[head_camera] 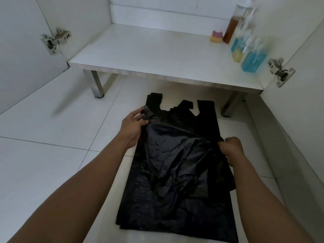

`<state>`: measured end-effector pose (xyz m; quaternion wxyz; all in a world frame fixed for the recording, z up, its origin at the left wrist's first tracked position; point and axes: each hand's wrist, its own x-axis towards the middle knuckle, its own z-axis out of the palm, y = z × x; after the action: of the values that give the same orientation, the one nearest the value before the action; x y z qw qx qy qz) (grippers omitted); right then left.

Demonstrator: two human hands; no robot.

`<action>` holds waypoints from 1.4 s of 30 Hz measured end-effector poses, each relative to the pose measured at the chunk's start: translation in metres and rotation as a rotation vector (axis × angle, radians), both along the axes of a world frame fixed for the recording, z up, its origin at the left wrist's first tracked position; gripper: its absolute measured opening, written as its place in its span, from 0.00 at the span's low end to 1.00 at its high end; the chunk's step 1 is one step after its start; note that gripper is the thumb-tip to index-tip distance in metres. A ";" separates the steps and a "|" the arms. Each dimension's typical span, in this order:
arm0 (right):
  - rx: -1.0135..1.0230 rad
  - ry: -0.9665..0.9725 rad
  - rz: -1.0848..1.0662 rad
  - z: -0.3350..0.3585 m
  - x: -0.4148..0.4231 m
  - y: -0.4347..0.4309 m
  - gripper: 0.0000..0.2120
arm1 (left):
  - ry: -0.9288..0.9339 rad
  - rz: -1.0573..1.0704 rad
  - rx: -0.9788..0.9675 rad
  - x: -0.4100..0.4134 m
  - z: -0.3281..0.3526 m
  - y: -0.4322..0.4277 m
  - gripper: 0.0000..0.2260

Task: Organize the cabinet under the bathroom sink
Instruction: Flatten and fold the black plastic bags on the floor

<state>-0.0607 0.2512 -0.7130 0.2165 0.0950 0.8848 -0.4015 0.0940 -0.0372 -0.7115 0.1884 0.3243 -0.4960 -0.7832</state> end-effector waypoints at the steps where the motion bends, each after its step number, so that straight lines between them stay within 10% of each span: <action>1: 0.006 0.011 0.001 -0.006 -0.001 0.004 0.20 | -0.074 0.019 -0.126 -0.004 0.001 -0.002 0.24; 5: 0.021 -0.076 -0.058 -0.005 0.007 0.006 0.04 | -0.338 0.117 -0.352 -0.010 -0.004 -0.004 0.28; 11: -0.103 -0.160 -0.142 0.004 0.018 0.008 0.18 | -0.412 -0.205 -0.044 0.010 -0.017 0.013 0.46; 16: -0.075 -0.190 -0.049 0.006 0.031 0.018 0.10 | -0.346 -0.570 -0.030 0.037 -0.024 0.017 0.33; 25: 0.194 -0.318 0.223 0.002 0.028 0.052 0.08 | -0.554 -0.381 -0.699 0.042 -0.041 0.012 0.06; 34: 0.479 -0.178 0.328 -0.020 0.041 0.050 0.38 | -0.705 -0.486 -0.999 0.047 -0.054 0.019 0.19; 38: 0.335 0.360 0.302 -0.030 0.060 0.039 0.23 | -0.609 -0.424 -1.488 0.056 -0.053 0.059 0.25; 42: 0.429 0.432 0.547 -0.046 0.083 0.021 0.20 | -0.573 -0.769 -1.616 0.061 -0.061 0.102 0.40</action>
<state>0.0225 0.2723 -0.7593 0.0996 -0.1874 0.9662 -0.1460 0.1548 0.0649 -0.7729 -0.0444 0.0893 -0.9899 -0.1002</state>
